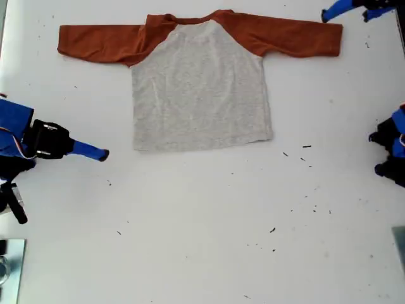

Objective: Fold t shirt

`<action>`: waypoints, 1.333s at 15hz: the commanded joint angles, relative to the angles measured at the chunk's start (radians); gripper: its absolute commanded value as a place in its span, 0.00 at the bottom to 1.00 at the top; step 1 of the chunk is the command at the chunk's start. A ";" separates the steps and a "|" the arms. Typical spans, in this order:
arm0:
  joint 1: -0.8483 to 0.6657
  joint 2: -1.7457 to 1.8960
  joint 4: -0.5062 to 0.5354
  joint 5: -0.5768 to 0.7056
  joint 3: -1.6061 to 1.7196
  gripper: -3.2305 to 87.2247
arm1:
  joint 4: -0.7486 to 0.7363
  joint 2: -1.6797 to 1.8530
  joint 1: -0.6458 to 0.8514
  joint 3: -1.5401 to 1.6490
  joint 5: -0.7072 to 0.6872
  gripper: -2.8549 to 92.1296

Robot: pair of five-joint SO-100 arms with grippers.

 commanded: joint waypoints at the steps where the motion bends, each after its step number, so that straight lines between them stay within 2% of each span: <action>1: 0.002 0.006 0.002 -0.015 0.009 0.03 | -0.230 -0.117 0.051 0.058 -0.060 0.43; 4: 0.000 0.006 0.002 -0.015 0.009 0.03 | -0.403 -0.339 0.049 0.067 -0.087 0.40; 5: -0.005 0.006 0.002 -0.015 0.009 0.03 | -0.434 -0.379 0.046 0.067 -0.087 0.29; 6: -0.009 0.006 0.002 -0.014 0.009 0.03 | -0.446 -0.403 0.048 0.069 -0.072 0.12; 7: -0.011 0.006 0.002 -0.012 0.009 0.03 | -0.446 -0.407 0.051 0.075 -0.071 0.06; 9: -0.011 0.006 0.002 -0.014 0.009 0.03 | -0.411 -0.295 0.037 0.103 -0.077 0.06; 12: -0.014 0.006 0.002 -0.018 0.009 0.03 | -0.275 0.003 -0.035 0.107 -0.049 0.07; 14: -0.017 0.006 0.002 -0.017 0.009 0.03 | -0.164 0.169 -0.192 0.049 0.032 0.07; 16: -0.015 0.006 0.002 -0.018 0.009 0.03 | -0.110 0.239 -0.426 -0.037 0.156 0.07; 18: -0.014 0.006 0.002 -0.018 0.009 0.03 | -0.158 0.221 -0.706 -0.083 0.318 0.08; 19: -0.014 0.006 0.002 -0.020 0.009 0.03 | -0.193 0.155 -0.844 -0.163 0.400 0.23; 20: -0.015 0.006 0.002 -0.020 0.009 0.03 | -0.187 0.043 -0.963 -0.330 0.440 0.33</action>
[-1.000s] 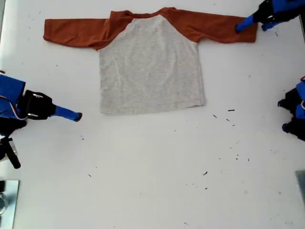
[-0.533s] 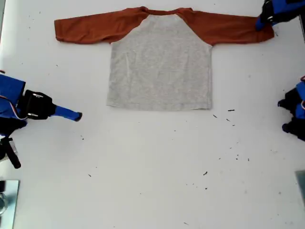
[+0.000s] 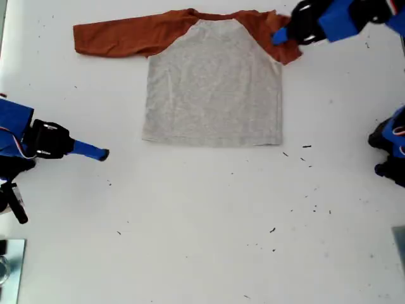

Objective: Fold t shirt

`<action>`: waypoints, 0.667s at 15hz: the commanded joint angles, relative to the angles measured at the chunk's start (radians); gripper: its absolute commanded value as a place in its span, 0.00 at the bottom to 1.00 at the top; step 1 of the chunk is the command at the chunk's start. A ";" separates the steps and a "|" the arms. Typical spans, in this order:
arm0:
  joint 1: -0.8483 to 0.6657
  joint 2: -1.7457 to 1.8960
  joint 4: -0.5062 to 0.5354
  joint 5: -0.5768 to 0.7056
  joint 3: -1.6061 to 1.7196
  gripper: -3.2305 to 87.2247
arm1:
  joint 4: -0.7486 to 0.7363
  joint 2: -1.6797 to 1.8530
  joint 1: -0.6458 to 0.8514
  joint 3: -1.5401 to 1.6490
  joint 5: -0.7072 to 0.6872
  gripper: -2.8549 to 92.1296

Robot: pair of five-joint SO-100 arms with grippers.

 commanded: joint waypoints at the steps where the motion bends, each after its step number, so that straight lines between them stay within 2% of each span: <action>1: -0.015 0.006 0.002 -0.018 0.009 0.03 | 0.020 -0.156 -0.241 -0.399 0.091 0.33; 2: -0.008 0.006 0.002 -0.018 0.009 0.03 | 0.061 -0.164 -0.273 -0.492 0.097 0.32; 4: -0.002 0.006 0.002 -0.021 0.009 0.03 | 0.091 -0.005 -0.227 -0.364 0.112 0.28; 6: -0.008 0.006 0.002 -0.017 0.009 0.03 | 0.091 0.238 -0.124 0.008 0.147 0.27; 8: 0.002 0.006 0.002 -0.015 0.009 0.03 | 0.074 0.499 -0.048 0.448 0.219 0.16; 10: -0.006 0.006 0.002 -0.002 0.009 0.03 | 0.054 0.713 -0.058 0.819 0.305 0.08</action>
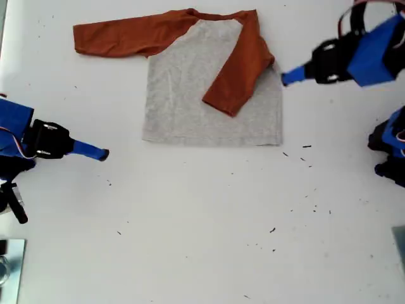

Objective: Fold t shirt

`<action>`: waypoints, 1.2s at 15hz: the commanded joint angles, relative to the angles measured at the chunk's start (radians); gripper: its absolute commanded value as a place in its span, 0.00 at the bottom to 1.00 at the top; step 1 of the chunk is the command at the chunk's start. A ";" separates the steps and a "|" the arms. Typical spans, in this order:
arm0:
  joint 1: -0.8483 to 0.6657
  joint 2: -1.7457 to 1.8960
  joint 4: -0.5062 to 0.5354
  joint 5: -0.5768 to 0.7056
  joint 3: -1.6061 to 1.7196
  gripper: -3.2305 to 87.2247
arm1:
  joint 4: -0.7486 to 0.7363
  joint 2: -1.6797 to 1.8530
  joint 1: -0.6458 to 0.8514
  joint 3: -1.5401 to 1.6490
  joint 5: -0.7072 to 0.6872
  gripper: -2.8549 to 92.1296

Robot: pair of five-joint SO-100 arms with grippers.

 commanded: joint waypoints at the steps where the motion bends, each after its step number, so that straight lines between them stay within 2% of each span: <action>1: -0.009 0.006 0.002 -0.020 0.009 0.04 | -0.020 0.307 -0.017 0.388 0.149 0.07; 3: -0.029 0.006 0.002 -0.069 0.009 0.03 | 0.089 0.667 -0.071 0.647 0.241 0.07; 4: -0.041 0.006 -0.005 -0.140 0.009 0.03 | 0.118 0.825 -0.126 0.738 0.261 0.07; 7: -0.072 -0.043 -0.094 -0.385 -0.025 0.03 | 0.120 0.839 -0.146 0.819 0.296 0.07; 9: -0.152 -0.390 -0.054 -0.437 -0.316 0.03 | 0.120 0.838 -0.132 0.819 0.288 0.07; 10: -0.241 -0.632 0.094 -0.422 -0.555 0.03 | 0.120 0.838 -0.130 0.819 0.282 0.07; 11: -0.407 -0.836 0.261 -0.374 -0.779 0.03 | 0.120 0.839 -0.130 0.819 0.278 0.07; 13: -0.759 -1.158 0.494 -0.330 -1.098 0.03 | 0.120 0.842 -0.133 0.819 0.275 0.07; 14: -0.871 -1.307 0.541 -0.268 -1.212 0.03 | 0.120 0.845 -0.135 0.819 0.272 0.07; 18: -1.140 -1.493 0.532 -0.023 -1.342 0.05 | 0.120 0.851 -0.150 0.819 0.267 0.07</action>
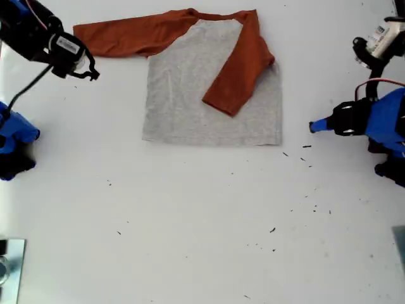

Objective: Fold t shirt

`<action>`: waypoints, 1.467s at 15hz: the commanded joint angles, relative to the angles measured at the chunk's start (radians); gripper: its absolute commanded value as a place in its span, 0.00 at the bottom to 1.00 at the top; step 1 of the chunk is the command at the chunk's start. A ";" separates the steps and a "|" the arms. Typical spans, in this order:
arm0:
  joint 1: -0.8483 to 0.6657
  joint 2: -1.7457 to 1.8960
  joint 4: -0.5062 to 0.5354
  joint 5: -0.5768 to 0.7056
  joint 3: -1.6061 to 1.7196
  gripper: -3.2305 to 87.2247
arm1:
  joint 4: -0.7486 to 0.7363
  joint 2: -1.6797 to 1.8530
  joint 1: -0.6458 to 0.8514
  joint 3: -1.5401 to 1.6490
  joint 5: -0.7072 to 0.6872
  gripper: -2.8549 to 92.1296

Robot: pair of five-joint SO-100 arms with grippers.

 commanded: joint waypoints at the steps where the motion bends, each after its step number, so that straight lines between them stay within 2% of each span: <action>1: -0.110 -0.069 0.003 0.107 -0.086 0.22 | -0.002 0.009 -0.009 0.044 -0.015 0.07; 2: -0.114 -0.133 0.005 0.133 -0.114 0.31 | -0.002 0.009 -0.009 0.046 -0.017 0.07; 4: -0.120 -0.330 0.006 0.152 -0.181 0.37 | -0.002 0.011 -0.012 0.046 -0.018 0.07; 7: -0.135 -0.612 0.000 0.202 -0.313 0.38 | -0.002 0.012 -0.018 0.046 -0.018 0.07; 11: -0.216 -0.693 -0.097 0.233 -0.304 0.37 | -0.002 0.012 -0.032 0.046 -0.018 0.07; 13: -0.273 -0.744 -0.164 0.278 -0.281 0.30 | -0.002 0.012 -0.041 0.046 -0.017 0.07; 15: -0.302 -0.753 -0.235 0.279 -0.229 0.09 | -0.002 0.012 -0.044 0.046 -0.017 0.07; 16: -0.305 -0.755 -0.249 0.281 -0.216 0.05 | -0.002 0.012 -0.044 0.046 -0.017 0.07; 19: -0.242 -0.624 -0.244 0.258 -0.160 0.04 | -0.002 0.012 -0.043 0.046 -0.014 0.07; 22: -0.017 -0.298 -0.209 0.109 -0.156 0.03 | -0.002 0.012 -0.037 0.046 -0.014 0.07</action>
